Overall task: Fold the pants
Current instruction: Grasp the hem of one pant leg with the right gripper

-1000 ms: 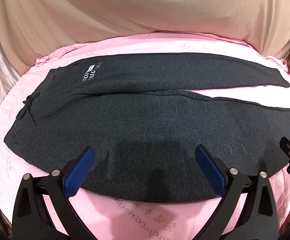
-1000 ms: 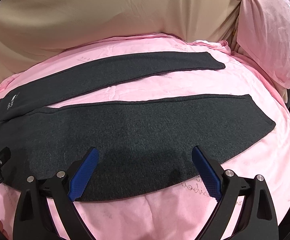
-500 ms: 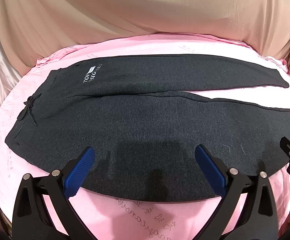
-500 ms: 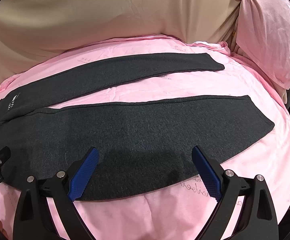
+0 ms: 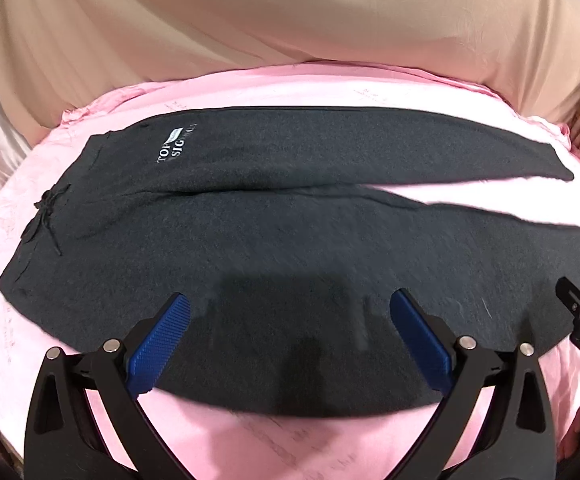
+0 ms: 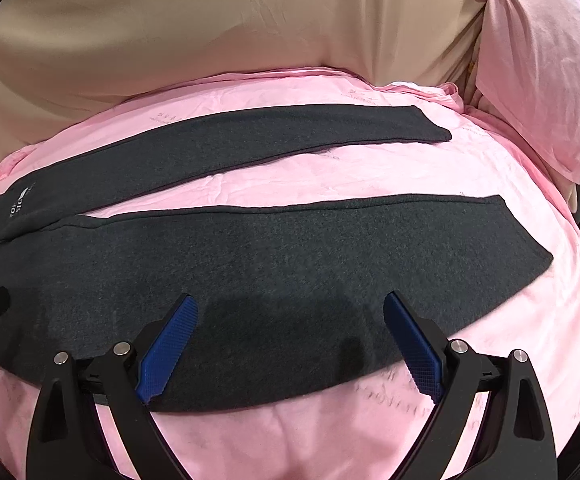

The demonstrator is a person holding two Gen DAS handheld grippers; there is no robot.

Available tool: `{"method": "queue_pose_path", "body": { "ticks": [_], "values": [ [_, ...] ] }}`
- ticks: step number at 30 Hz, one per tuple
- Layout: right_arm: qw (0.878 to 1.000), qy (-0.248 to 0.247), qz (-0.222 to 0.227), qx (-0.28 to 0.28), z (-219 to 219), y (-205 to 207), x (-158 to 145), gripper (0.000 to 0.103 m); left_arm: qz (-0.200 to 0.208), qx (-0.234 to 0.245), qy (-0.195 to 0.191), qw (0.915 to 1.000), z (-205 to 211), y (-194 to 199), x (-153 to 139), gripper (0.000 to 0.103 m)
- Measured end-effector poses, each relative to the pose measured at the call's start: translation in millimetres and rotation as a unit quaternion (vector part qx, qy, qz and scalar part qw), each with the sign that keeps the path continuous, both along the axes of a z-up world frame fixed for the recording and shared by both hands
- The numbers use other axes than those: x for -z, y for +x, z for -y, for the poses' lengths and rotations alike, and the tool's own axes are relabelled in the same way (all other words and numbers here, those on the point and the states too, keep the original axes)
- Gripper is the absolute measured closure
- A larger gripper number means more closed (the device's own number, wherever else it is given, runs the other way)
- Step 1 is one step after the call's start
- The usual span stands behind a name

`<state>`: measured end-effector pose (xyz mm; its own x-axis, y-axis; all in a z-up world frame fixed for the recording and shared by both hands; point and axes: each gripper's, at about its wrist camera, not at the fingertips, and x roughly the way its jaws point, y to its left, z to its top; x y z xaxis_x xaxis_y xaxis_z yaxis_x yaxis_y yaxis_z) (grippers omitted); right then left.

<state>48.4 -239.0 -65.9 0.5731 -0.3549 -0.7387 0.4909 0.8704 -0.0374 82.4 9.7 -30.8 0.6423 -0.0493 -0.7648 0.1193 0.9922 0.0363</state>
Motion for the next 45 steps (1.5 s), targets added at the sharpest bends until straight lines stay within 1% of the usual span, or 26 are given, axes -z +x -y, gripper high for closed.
{"method": "queue_pose_path", "body": {
  "ticks": [3,6,9,10,12,13,15,16,20,21,24,25,27,29,31,32,33,34,35,36,37,38,40,41,44,45],
  "values": [
    [1.000,0.002,0.009,0.008,44.2,5.4,-6.2,0.011,0.009,-0.018,-0.013,0.9997,-29.5,24.4,-10.7,0.005],
    [0.999,0.033,0.034,0.007,110.6,20.5,-16.8,0.011,0.023,-0.058,-0.034,0.9975,-80.9,70.3,-28.7,0.005],
    [0.997,0.057,0.041,0.027,190.0,51.2,-22.5,0.011,0.045,-0.092,-0.023,0.9944,-123.7,119.9,-42.3,0.005],
    [0.997,0.057,0.045,0.033,208.5,60.7,-24.0,0.011,0.046,-0.106,-0.014,0.9931,-137.0,138.2,-44.6,0.005],
    [0.996,0.049,0.055,0.043,243.3,79.9,-27.8,0.011,0.042,-0.122,-0.005,0.9916,-159.1,168.6,-46.4,0.005],
    [0.997,0.041,0.054,0.043,263.9,95.8,-28.9,0.011,0.038,-0.139,0.002,0.9896,-175.2,189.8,-46.2,0.005],
    [0.998,0.036,0.045,0.031,290.9,120.8,-26.5,0.011,0.023,-0.149,0.001,0.9886,-198.1,218.6,-42.9,0.005],
    [0.998,0.030,0.037,0.032,298.0,131.0,-24.4,0.011,0.013,-0.168,-0.004,0.9858,-215.5,238.6,-38.8,0.005],
    [0.999,0.038,0.011,0.025,333.8,172.3,-9.9,0.011,-0.045,-0.179,-0.032,0.9824,-253.1,283.8,-15.5,0.005],
    [0.999,0.039,0.001,0.022,339.9,182.8,-4.5,0.011,-0.064,-0.189,-0.029,0.9794,-262.7,296.3,-5.0,0.005],
    [0.999,0.044,-0.017,0.018,348.7,201.2,8.4,0.011,-0.080,-0.206,-0.012,0.9752,-273.6,310.1,15.8,0.005],
    [0.998,0.052,-0.023,0.010,349.8,207.2,13.9,0.011,-0.082,-0.206,-0.011,0.9750,-273.6,313.2,21.0,0.005],
    [0.998,0.045,-0.037,0.002,347.1,214.9,21.7,0.011,-0.089,-0.205,-0.010,0.9747,-274.0,322.8,31.1,0.005],
    [0.999,0.038,-0.030,-0.006,343.8,216.4,23.1,0.012,-0.100,-0.200,-0.015,0.9744,-273.9,334.3,40.2,0.005],
    [0.998,0.050,-0.019,-0.014,342.3,215.2,22.5,0.028,-0.102,-0.201,-0.023,0.9740,-275.2,343.6,45.8,0.006],
    [0.998,0.053,-0.013,-0.011,342.2,213.7,21.5,0.032,-0.099,-0.202,-0.025,0.9740,-275.6,346.4,46.2,0.008],
    [0.998,0.057,-0.007,-0.014,341.3,212.3,20.6,0.047,-0.095,-0.203,-0.024,0.9743,-275.4,349.4,45.6,0.013],
    [0.998,0.061,-0.004,-0.018,340.3,211.7,19.8,0.073,-0.088,-0.207,-0.011,0.9742,-274.7,349.1,43.2,0.033],
    [0.997,0.069,-0.001,-0.023,338.7,210.8,18.8,0.085,-0.085,-0.210,-0.008,0.9740,-275.1,350.6,41.3,0.053],
    [0.997,0.077,0.003,-0.028,336.7,209.6,17.6,0.094,-0.087,-0.215,-0.015,0.9727,-277.8,348.7,37.5,0.062],
    [0.997,0.067,0.006,-0.029,331.6,207.3,14.4,0.095,-0.090,-0.214,-0.027,0.9722,-280.2,347.1,35.0,0.068],
    [0.998,0.063,0.008,-0.029,328.7,206.3,11.3,0.095,-0.092,-0.208,-0.048,0.9727,-282.0,342.5,30.6,0.079],
    [0.998,0.060,0.026,-0.024,322.8,197.3,0.9,0.096,-0.082,-0.197,-0.064,0.9748,-280.8,331.5,18.6,0.084],
    [0.997,0.061,0.038,-0.022,320.5,190.4,-6.4,0.096,-0.075,-0.194,-0.063,0.9762,-280.0,328.1,13.5,0.085],
    [0.996,0.059,0.069,-0.026,307.8,163.3,-33.1,0.096,-0.047,-0.176,-0.068,0.9809,-270.1,300.2,-15.3,0.086],
    [0.995,0.056,0.078,-0.031,303.4,151.2,-42.6,0.096,-0.033,-0.166,-0.075,0.9827,-268.1,282.4,-30.4,0.086]
  ]
}}
